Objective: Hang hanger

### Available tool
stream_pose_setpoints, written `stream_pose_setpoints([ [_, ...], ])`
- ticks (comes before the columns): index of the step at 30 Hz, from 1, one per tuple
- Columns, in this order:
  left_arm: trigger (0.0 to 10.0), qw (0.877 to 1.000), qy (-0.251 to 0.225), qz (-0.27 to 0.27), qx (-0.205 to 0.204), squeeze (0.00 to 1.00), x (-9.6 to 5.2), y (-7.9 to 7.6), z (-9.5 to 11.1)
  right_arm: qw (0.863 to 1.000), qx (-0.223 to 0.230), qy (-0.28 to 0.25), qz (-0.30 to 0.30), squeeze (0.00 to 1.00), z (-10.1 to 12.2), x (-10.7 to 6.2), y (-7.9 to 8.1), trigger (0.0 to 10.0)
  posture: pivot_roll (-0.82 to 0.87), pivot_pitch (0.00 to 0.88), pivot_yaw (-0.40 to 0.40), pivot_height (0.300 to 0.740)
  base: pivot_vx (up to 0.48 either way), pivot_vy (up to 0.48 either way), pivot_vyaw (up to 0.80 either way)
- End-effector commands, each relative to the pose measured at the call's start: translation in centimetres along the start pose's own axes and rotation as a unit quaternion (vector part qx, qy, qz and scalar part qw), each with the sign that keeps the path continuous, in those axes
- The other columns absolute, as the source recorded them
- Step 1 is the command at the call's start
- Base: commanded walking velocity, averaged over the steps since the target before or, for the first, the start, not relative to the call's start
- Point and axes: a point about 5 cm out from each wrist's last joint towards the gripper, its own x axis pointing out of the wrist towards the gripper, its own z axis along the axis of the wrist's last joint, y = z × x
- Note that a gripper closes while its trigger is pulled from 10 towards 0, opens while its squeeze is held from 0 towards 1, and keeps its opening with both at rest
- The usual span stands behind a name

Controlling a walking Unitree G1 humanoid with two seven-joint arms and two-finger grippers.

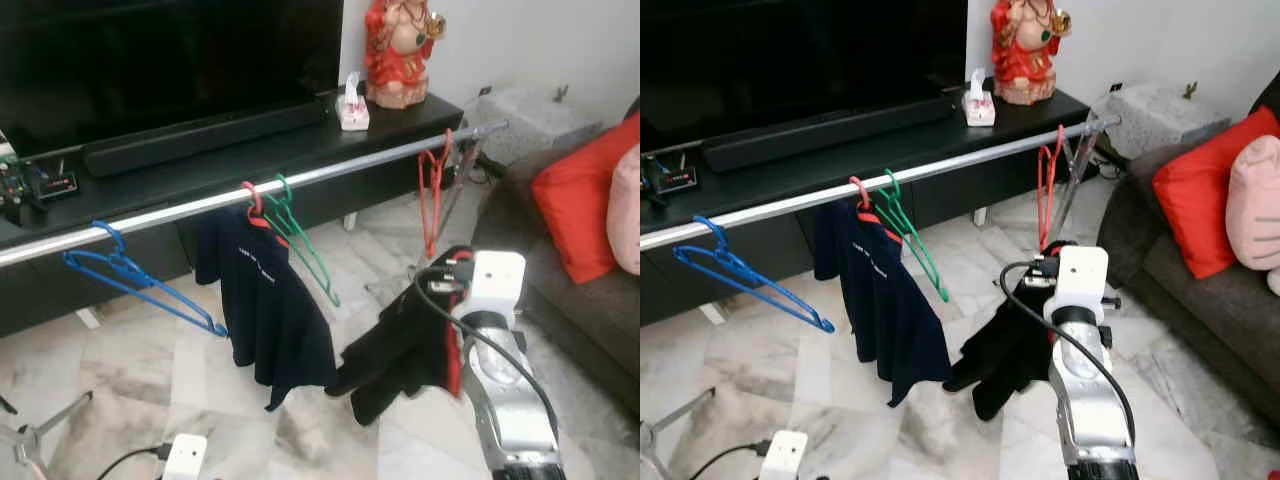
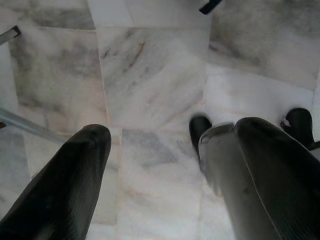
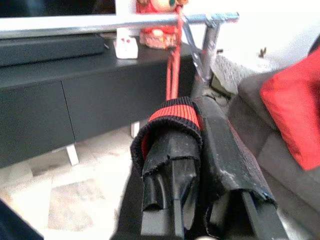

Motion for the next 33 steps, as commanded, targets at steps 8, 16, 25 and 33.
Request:
stream_pose_setpoints([
  [8,10.0,1.000,0.010,0.005,0.001,0.00,-0.11,0.45,-0.55,1.000,0.005,-0.019,0.012,0.00,0.91,0.11,0.67,10.0,-0.08,0.065,-0.029,0.740,0.280,0.000,0.00],
  [16,10.0,1.000,0.009,0.009,0.002,0.00,-0.11,0.47,-0.52,1.000,0.004,-0.024,0.018,0.00,1.05,0.08,0.84,10.0,-0.08,0.062,-0.029,0.740,0.175,0.000,0.36],
  [25,10.0,1.000,0.003,0.011,0.003,0.00,-0.09,0.52,-0.32,0.999,0.003,-0.023,0.021,0.00,0.98,0.07,0.90,10.0,-0.08,0.055,-0.028,0.740,0.000,0.000,0.75],
  [33,10.0,1.000,0.001,0.012,0.002,0.00,-0.09,0.59,-0.31,1.000,0.001,-0.021,0.021,0.00,0.90,0.05,0.94,10.0,-0.08,0.053,-0.028,0.740,0.000,0.000,0.63],
])
